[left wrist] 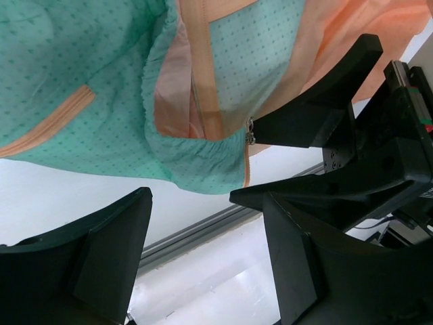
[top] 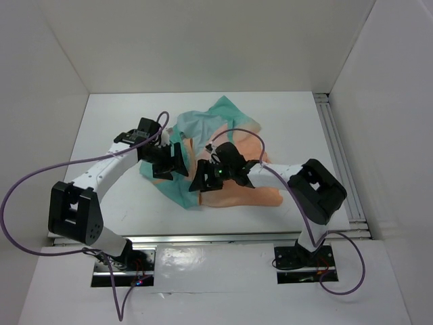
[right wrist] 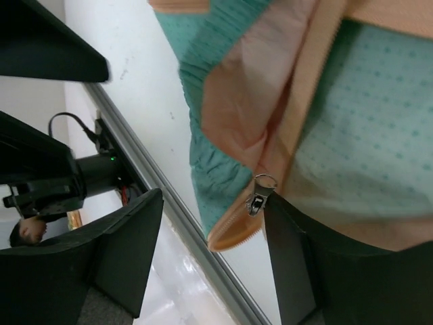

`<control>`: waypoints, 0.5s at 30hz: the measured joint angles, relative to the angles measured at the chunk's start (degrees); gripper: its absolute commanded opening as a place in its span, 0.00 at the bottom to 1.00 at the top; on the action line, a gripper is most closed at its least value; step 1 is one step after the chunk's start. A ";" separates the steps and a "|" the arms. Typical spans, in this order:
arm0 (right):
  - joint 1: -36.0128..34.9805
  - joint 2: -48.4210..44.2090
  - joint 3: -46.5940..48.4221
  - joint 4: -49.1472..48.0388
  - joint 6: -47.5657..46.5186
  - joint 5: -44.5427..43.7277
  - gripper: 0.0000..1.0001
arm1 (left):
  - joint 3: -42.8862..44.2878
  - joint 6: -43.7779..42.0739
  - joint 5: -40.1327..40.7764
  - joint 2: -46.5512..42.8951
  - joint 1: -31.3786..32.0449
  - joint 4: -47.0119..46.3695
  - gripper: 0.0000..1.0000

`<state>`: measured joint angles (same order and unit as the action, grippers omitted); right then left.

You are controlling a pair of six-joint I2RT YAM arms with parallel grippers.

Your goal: Zip up the jacket

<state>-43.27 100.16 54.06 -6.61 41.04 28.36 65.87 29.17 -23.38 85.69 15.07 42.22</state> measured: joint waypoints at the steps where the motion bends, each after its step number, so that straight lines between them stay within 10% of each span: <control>1: 0.00 0.22 0.46 -0.31 0.02 0.20 0.66 | -0.39 0.02 -0.42 -0.02 -0.11 -0.61 0.79; 15: 0.00 0.57 1.33 -4.09 0.48 1.18 0.43 | -8.22 1.05 -8.81 -1.95 -3.67 -5.40 0.79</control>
<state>-43.27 100.73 55.40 -10.70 41.52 29.54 57.65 30.22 -32.18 83.74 11.40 36.82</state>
